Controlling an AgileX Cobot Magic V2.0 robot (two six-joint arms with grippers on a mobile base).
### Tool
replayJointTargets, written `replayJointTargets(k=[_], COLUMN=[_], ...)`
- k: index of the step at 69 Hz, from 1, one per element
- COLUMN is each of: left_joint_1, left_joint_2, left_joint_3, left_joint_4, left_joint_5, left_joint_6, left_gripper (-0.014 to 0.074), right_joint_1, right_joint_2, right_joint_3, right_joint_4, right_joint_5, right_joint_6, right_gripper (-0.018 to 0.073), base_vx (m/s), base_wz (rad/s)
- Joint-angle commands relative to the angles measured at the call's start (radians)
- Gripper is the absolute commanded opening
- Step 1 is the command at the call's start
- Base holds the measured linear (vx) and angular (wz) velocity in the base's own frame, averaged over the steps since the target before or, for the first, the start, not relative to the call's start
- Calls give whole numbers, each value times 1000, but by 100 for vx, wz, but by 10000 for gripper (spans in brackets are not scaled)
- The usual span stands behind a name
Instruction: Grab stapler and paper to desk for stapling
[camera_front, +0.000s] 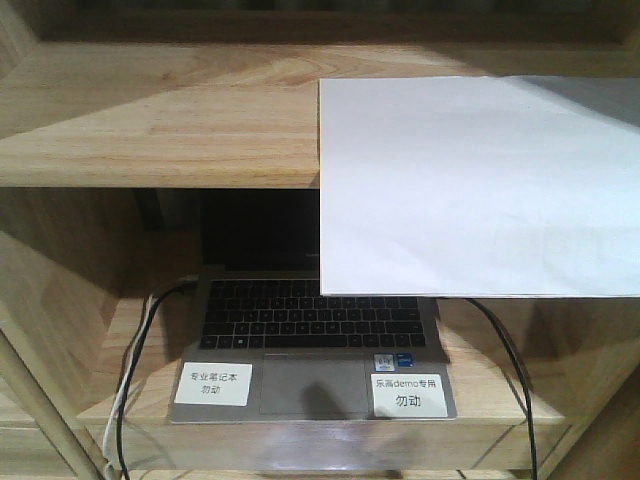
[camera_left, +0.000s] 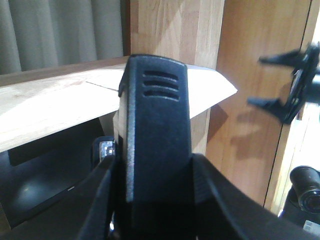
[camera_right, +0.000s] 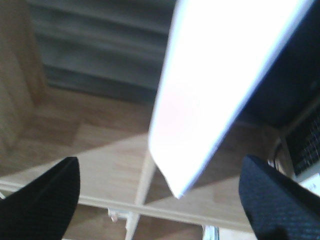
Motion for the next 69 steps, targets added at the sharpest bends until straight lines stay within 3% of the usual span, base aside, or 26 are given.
replayJointTargets(k=[1,16,25,35,47,69], left_joint_1=[-5,-5,-5,-5,-5,-5], left_joint_2=[18,18,18,18,18,18], left_joint_3=[-25,-25,-25,-25,-25,-25], left_joint_4=[-21,-21,-21,-21,-21,-21], left_joint_5=[-120,-120,-120,-120,-120,-120], left_joint_6=[1,1,1,1,1,1], left_gripper=[-6,-6,-6,-6,-6,-6], right_joint_1=[38,60,60,60,60,60], right_joint_2=[17,17,17,17,17,113], right_joint_3=[64,299,391,458,502,502], right_joint_4=[0,-15,-42,-61,-54,-52], right_joint_5=[-171,-577,-750,-951,-1055,-1119], right_joint_6=[-15,-16,-21,-108,-136,-120], right_gripper=[593,587,580,580,580,580], base_vx=[0,0,0,0,0,0], base_wz=[0,0,0,0,0,0])
